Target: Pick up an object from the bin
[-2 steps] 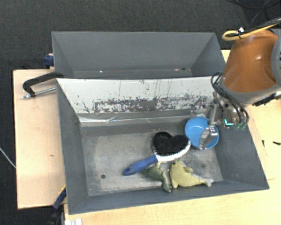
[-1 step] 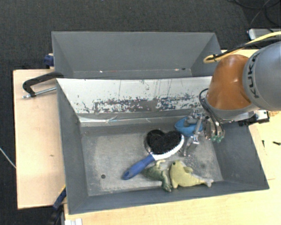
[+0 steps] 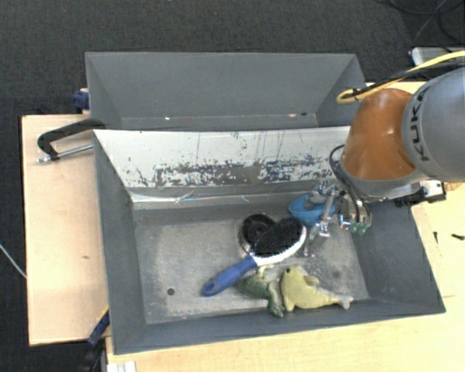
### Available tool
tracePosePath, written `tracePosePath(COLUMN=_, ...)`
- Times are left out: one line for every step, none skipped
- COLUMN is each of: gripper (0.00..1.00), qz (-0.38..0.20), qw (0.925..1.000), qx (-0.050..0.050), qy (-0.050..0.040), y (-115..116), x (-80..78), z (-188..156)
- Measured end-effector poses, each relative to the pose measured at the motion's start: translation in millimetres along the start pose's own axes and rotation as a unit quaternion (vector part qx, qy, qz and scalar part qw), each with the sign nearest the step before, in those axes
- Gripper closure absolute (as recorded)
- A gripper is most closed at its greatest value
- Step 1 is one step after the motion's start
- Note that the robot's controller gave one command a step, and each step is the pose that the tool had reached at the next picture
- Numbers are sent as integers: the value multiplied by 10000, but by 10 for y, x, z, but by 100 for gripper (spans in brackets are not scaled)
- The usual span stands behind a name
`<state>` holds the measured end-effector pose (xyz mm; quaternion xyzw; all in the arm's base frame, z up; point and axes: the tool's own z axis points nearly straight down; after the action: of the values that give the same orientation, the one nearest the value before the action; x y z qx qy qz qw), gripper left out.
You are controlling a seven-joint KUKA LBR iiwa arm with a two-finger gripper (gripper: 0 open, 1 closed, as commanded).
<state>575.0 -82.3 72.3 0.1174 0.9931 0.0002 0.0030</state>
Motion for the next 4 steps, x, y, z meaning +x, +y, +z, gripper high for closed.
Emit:
tracePosePath(gripper=0, qz=-2, qw=10000, qx=3, qy=4, y=4, x=-13, z=-13)
tracePosePath(gripper=0, qz=-4, qw=10000, qx=4, qy=0, y=9, x=-25, z=-24)
tracePosePath(gripper=0, qz=-8, qw=10000, qx=4, qy=-1, y=15, x=-37, z=-33)
tracePosePath(gripper=100, qz=-19, qw=10000, qx=-27, qy=-66, y=49, x=-83, z=-107)
